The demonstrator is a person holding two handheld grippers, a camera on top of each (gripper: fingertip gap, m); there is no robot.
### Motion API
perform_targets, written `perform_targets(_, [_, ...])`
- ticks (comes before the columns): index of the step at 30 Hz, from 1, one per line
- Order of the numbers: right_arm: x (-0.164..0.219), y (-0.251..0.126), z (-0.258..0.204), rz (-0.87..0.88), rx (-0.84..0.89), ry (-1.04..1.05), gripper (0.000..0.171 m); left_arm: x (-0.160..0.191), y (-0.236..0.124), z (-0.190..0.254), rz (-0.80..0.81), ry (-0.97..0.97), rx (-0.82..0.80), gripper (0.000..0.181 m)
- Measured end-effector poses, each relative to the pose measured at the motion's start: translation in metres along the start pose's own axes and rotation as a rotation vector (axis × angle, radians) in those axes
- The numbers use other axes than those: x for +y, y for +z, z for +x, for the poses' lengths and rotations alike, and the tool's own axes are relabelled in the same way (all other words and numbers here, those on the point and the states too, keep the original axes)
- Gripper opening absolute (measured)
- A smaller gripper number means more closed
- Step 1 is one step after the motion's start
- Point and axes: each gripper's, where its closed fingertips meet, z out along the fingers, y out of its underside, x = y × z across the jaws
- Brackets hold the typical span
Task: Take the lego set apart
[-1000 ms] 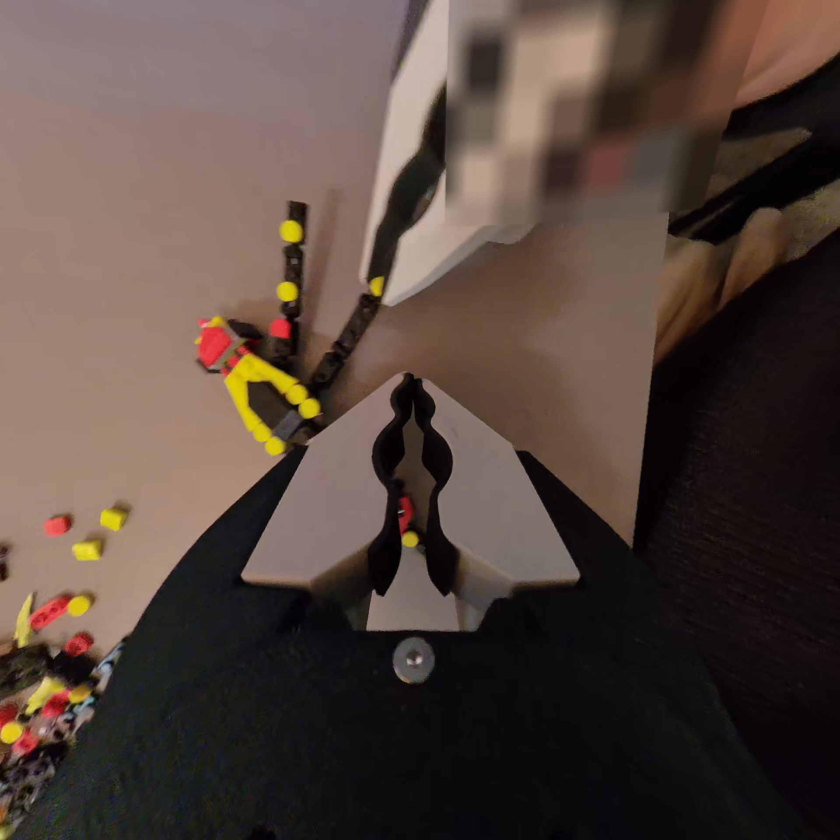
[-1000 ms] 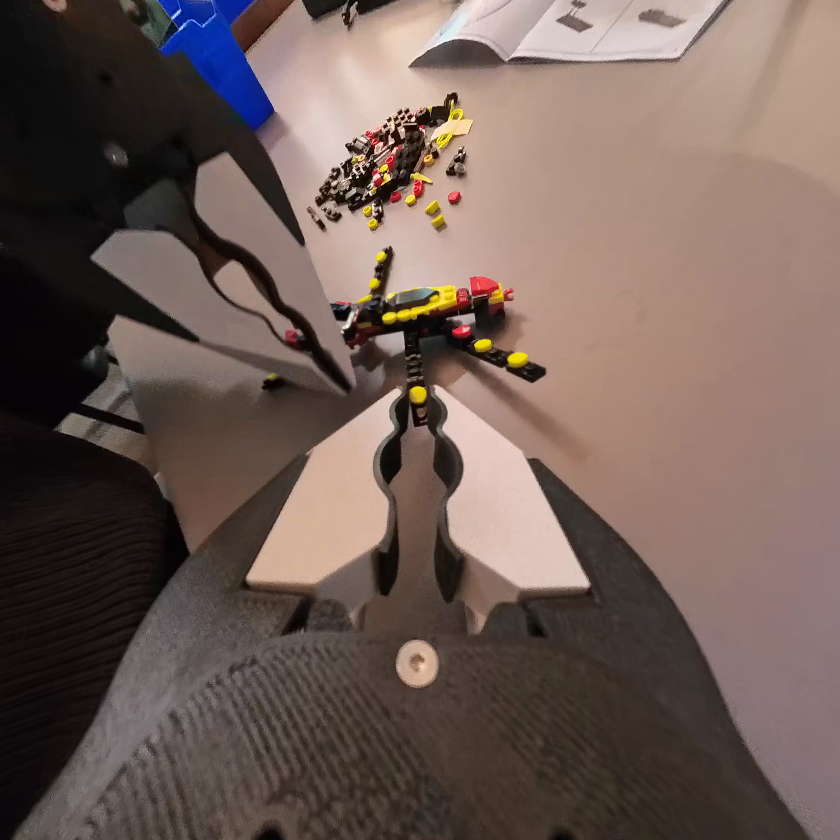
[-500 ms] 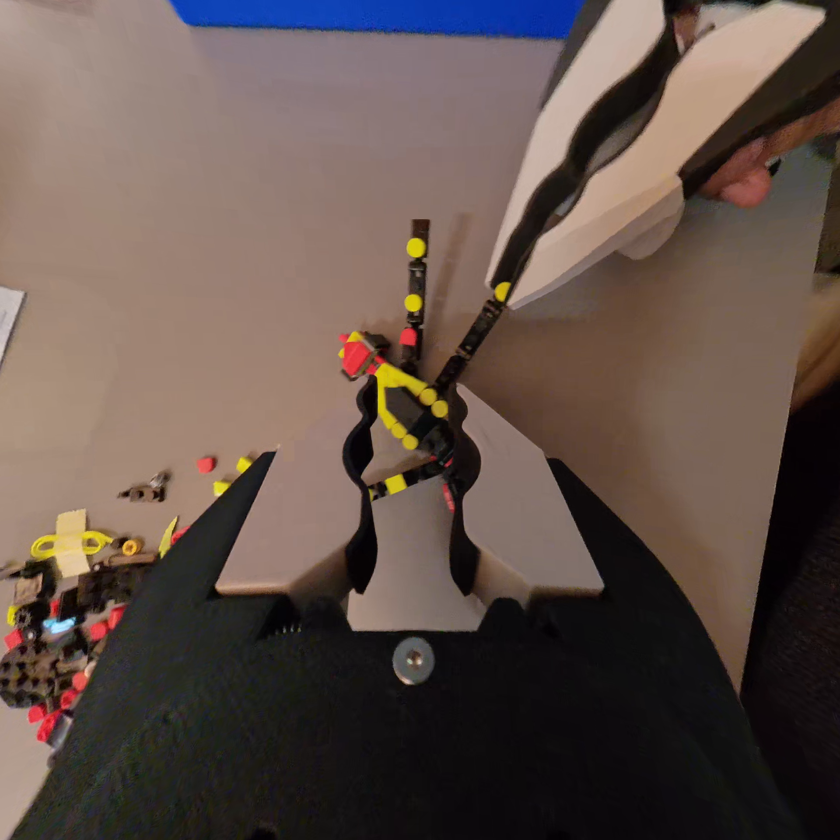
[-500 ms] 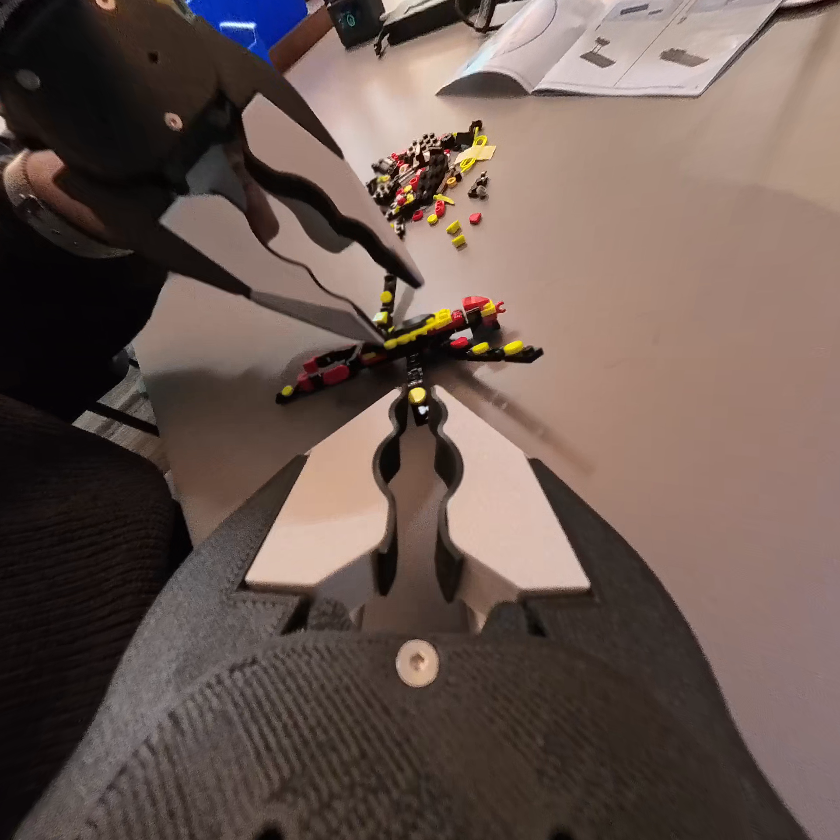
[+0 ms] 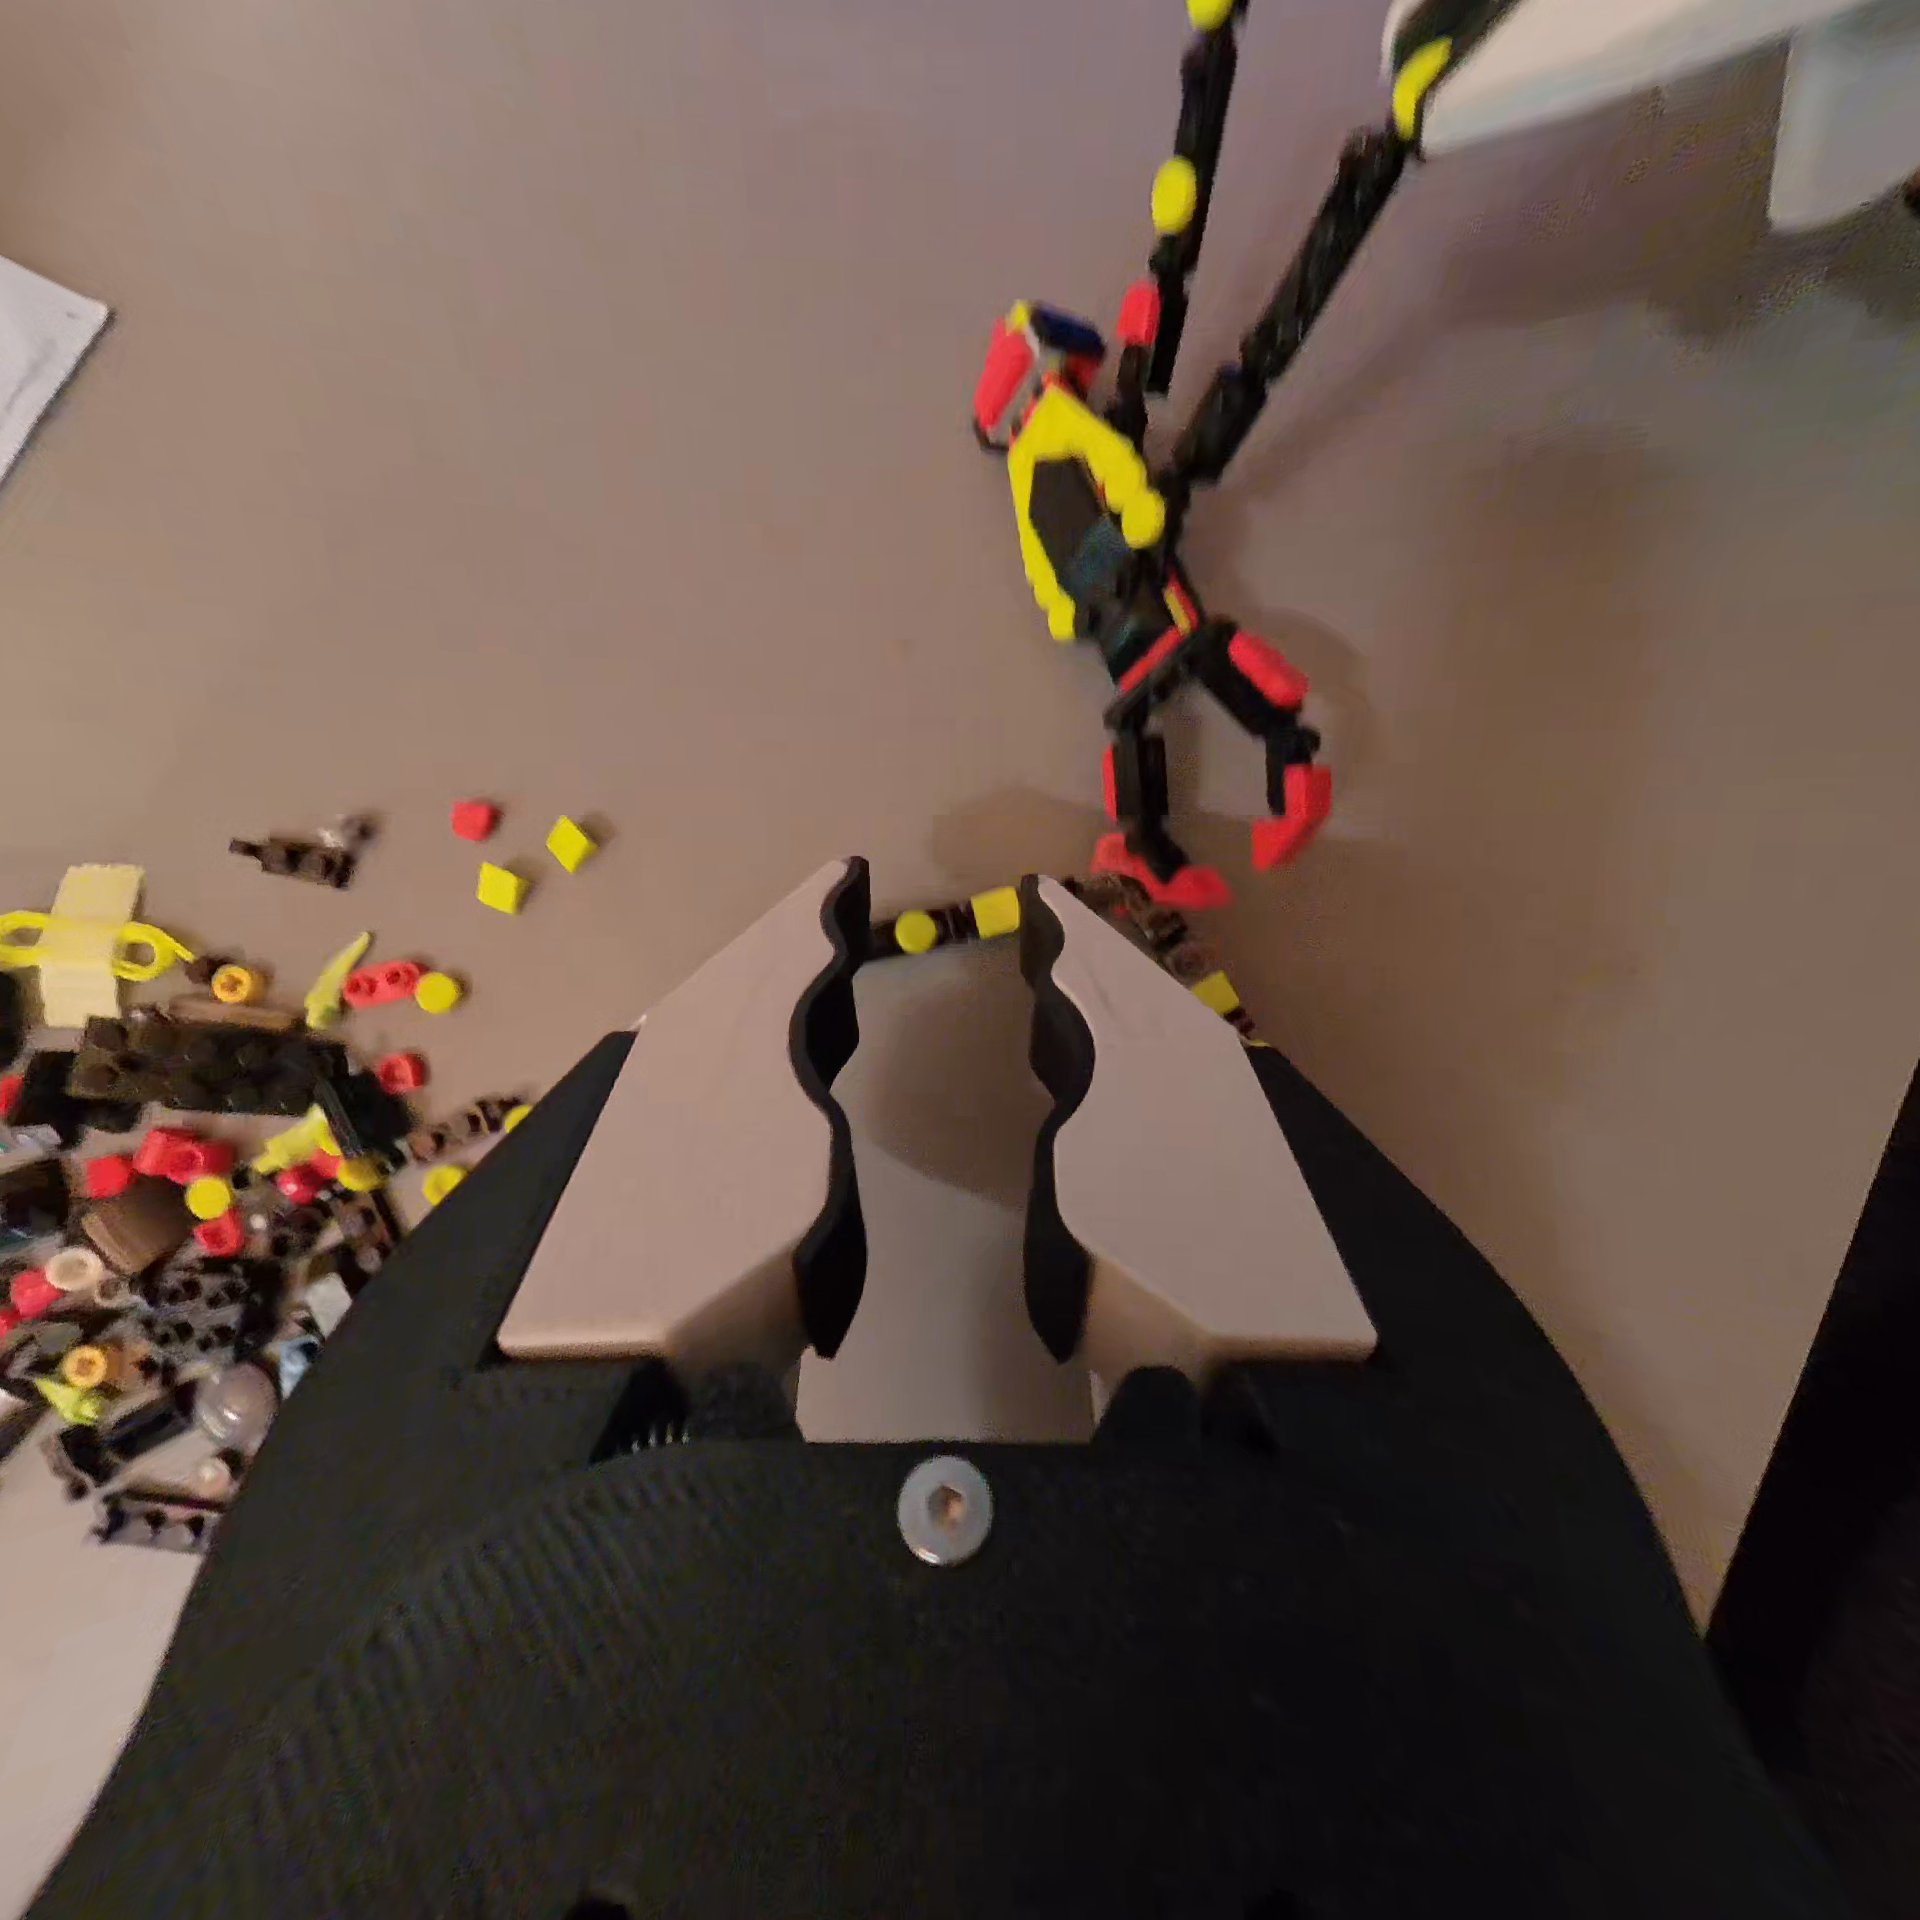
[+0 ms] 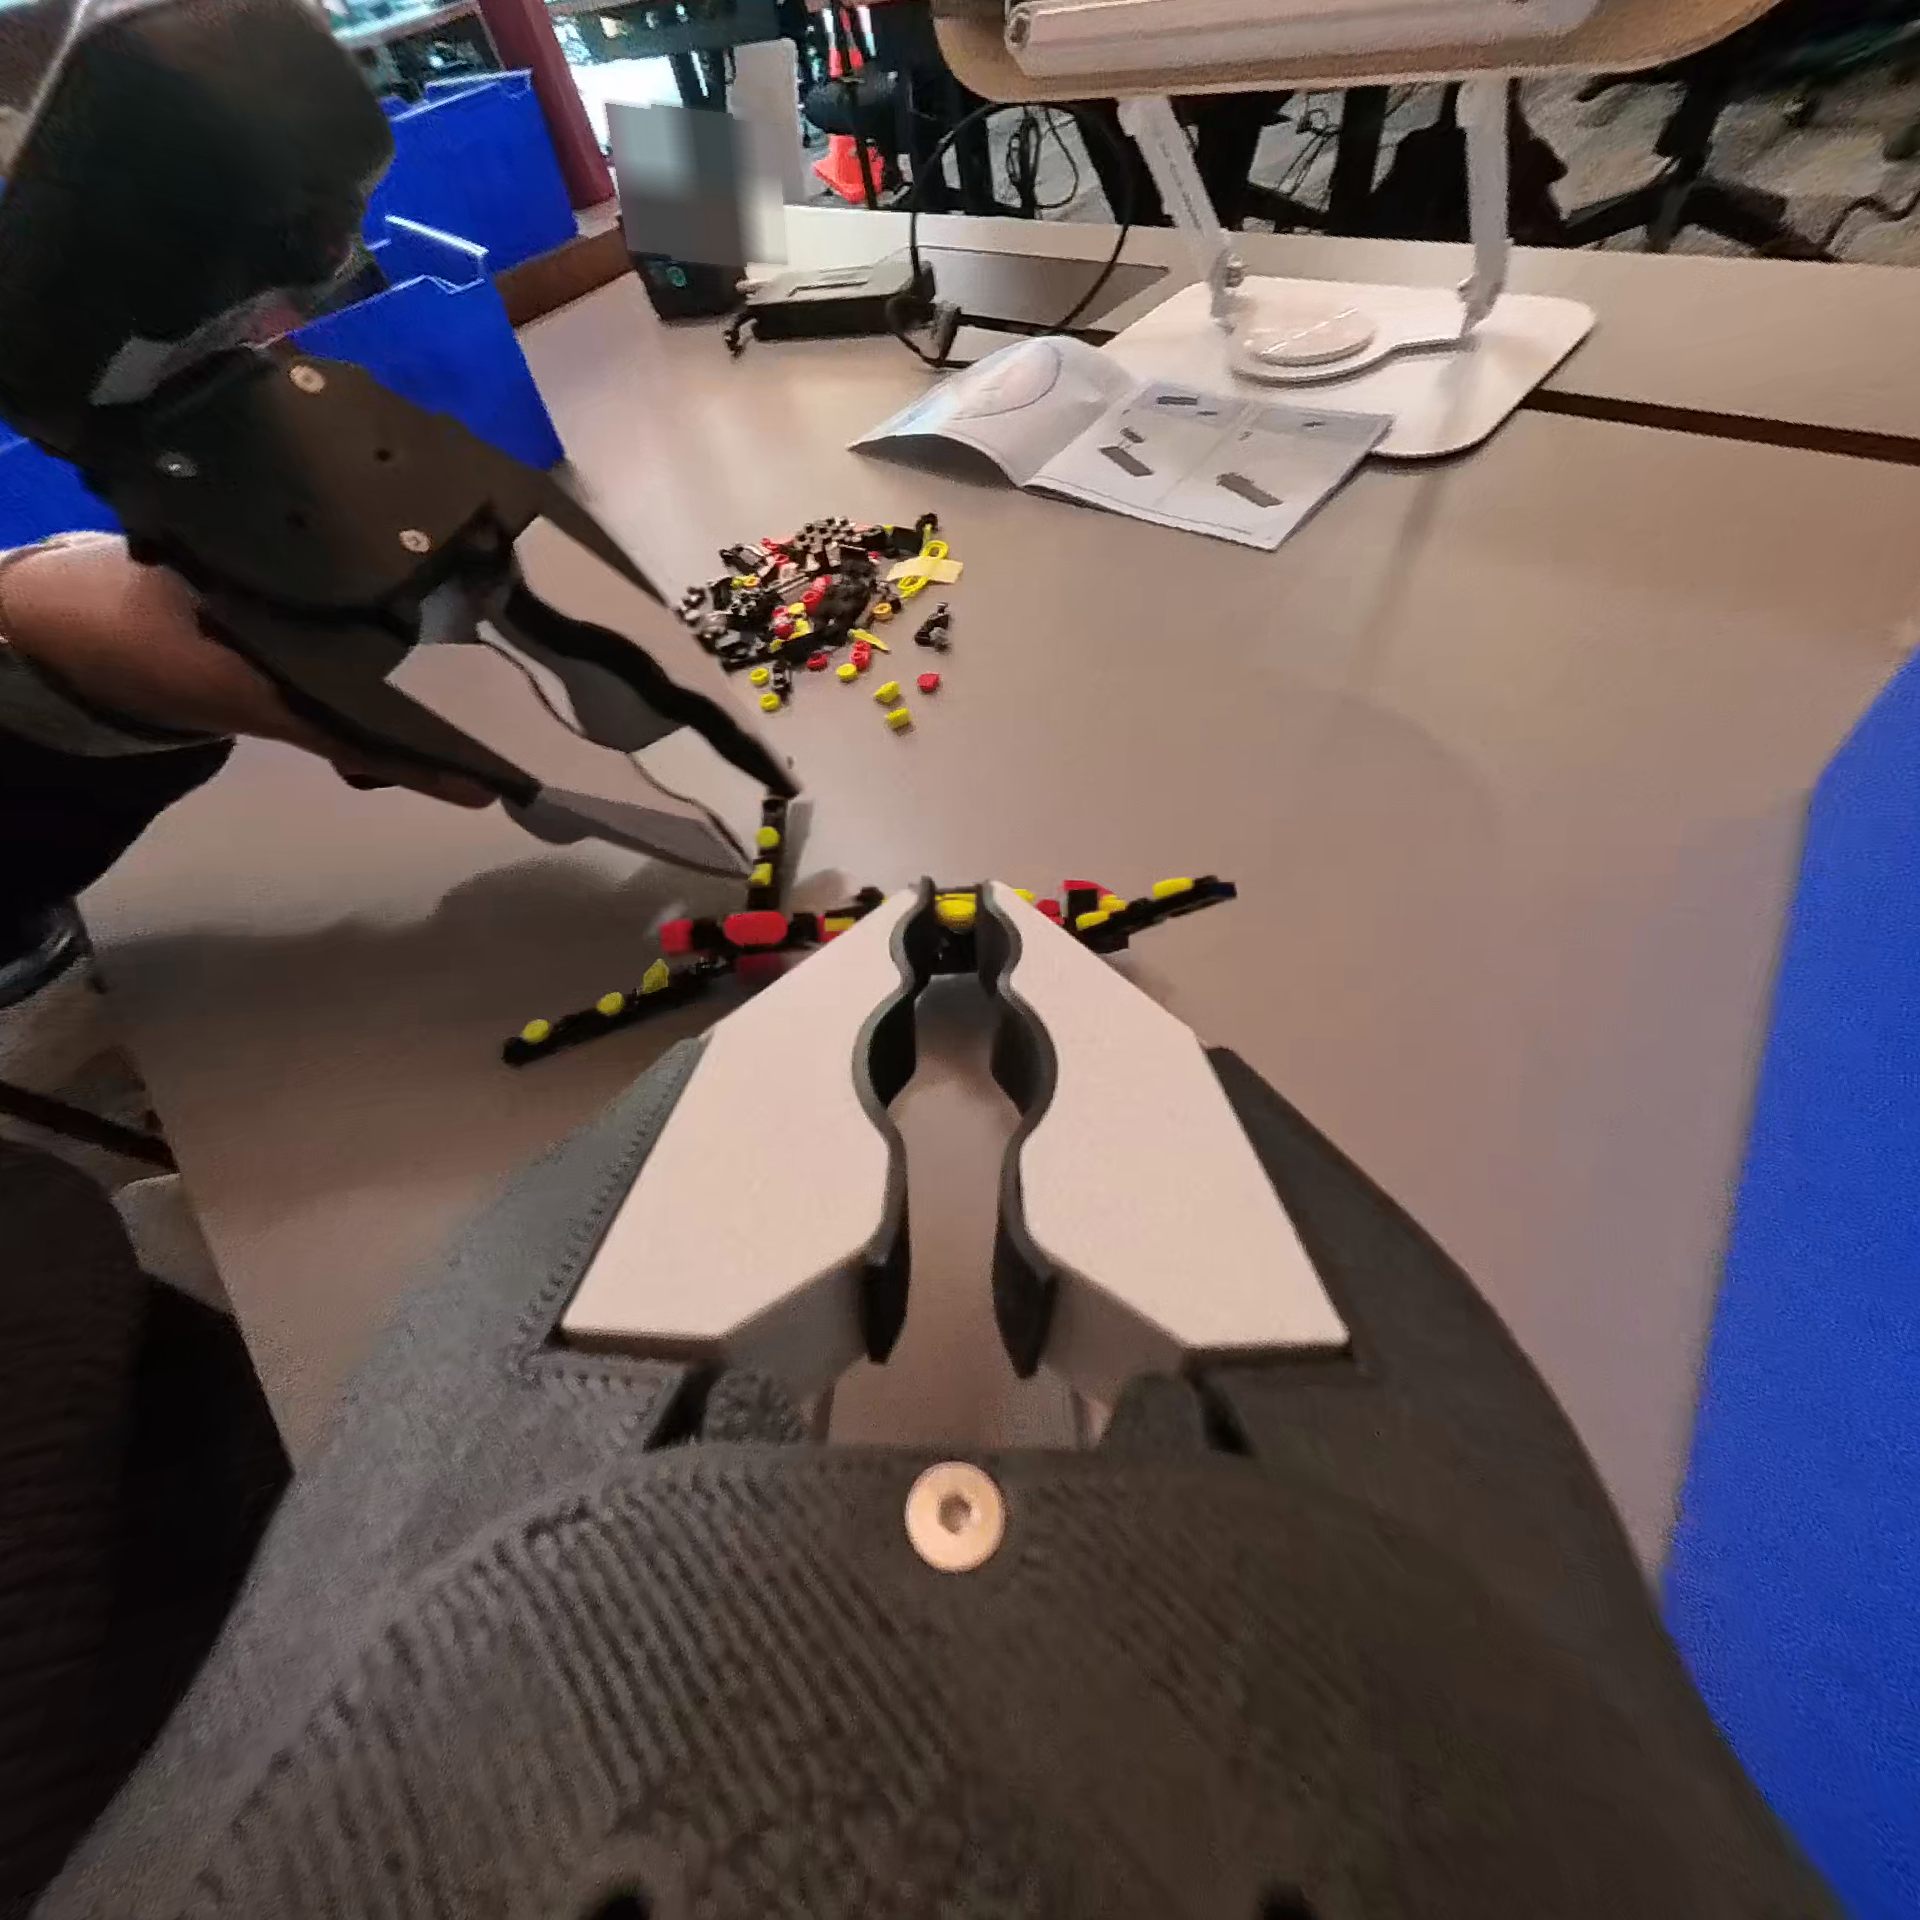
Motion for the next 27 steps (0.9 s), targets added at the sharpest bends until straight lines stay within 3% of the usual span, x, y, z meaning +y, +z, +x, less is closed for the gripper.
perform_targets(6, [0.029,0.002,0.011,-0.164,0.021,-0.005,0.006,0.017,-0.006,0.011,0.016,0.04,-0.056,0.041])
perform_targets(12, [0.06,0.005,0.039,-0.335,0.196,-0.154,0.005,0.025,-0.013,0.031,0.016,0.083,-0.05,0.051])
perform_targets(17, [0.055,0.007,0.052,-0.325,0.306,-0.221,0.0,0.014,-0.009,0.023,0.078,0.211,-0.182,0.062])
perform_targets(20, [0.056,0.007,0.052,-0.328,0.316,-0.231,0.0,0.014,-0.005,0.022,0.095,0.219,-0.167,0.063])
perform_targets(23, [0.035,0.009,0.035,-0.24,0.275,-0.26,0.017,0.015,-0.003,0.02,0.117,0.18,-0.127,0.066])
perform_targets(27, [0.03,0.025,-0.036,-0.179,0.026,-0.19,0.027,0.019,0.004,0.029,0.092,0.114,-0.048,0.063])
